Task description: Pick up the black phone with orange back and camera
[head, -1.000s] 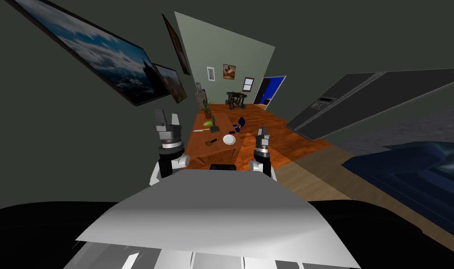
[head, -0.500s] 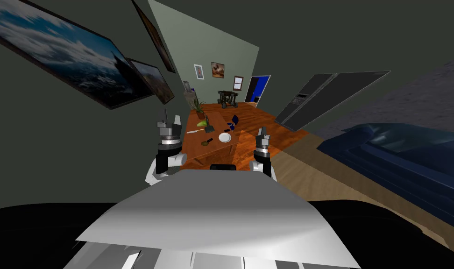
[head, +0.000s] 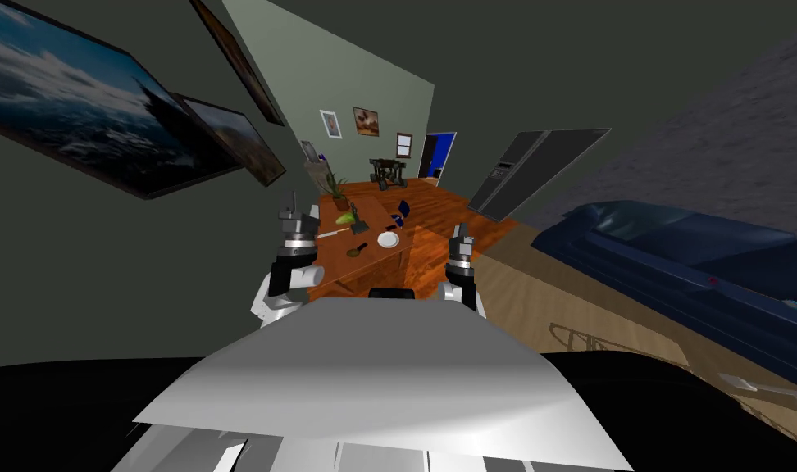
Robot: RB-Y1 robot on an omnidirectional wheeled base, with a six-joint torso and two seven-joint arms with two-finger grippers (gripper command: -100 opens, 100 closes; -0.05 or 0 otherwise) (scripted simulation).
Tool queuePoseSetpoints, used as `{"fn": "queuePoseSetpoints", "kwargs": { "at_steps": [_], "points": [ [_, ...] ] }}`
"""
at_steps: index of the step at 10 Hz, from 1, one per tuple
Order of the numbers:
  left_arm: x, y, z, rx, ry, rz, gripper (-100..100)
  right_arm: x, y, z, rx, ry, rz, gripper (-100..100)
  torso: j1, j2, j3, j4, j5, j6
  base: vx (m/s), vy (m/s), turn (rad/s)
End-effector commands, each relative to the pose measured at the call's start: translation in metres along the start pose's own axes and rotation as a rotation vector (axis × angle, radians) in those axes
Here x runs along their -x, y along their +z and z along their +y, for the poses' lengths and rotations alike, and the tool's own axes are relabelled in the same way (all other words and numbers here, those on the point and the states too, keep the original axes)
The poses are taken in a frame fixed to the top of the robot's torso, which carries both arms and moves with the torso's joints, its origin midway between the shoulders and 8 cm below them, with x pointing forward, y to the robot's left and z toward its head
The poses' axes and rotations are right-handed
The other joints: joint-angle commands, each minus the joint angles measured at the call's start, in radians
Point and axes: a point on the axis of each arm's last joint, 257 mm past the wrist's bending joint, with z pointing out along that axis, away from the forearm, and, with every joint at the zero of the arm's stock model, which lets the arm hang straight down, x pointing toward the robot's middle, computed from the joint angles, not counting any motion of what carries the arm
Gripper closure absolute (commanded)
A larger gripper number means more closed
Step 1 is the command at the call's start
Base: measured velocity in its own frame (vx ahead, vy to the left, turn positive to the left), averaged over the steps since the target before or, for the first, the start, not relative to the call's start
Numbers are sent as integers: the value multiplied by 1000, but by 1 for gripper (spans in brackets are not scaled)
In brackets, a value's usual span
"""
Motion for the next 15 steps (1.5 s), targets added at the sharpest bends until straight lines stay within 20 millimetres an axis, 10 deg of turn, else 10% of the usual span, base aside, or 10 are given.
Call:
{"fn": "queuePoseSetpoints", "kwargs": {
  "at_steps": [1,15],
  "points": [
    [5,0,15,41,-26,-5,-100,0,0,0,0,0,0,0,0,0,0,0,0,0,-58,7,-134],
    [83,-32,164,497,-320,-157,-100,0,0,0,0,0,0,0,0,-3,-1,0,0,-1,-30,-6,-206]
  ]
}}
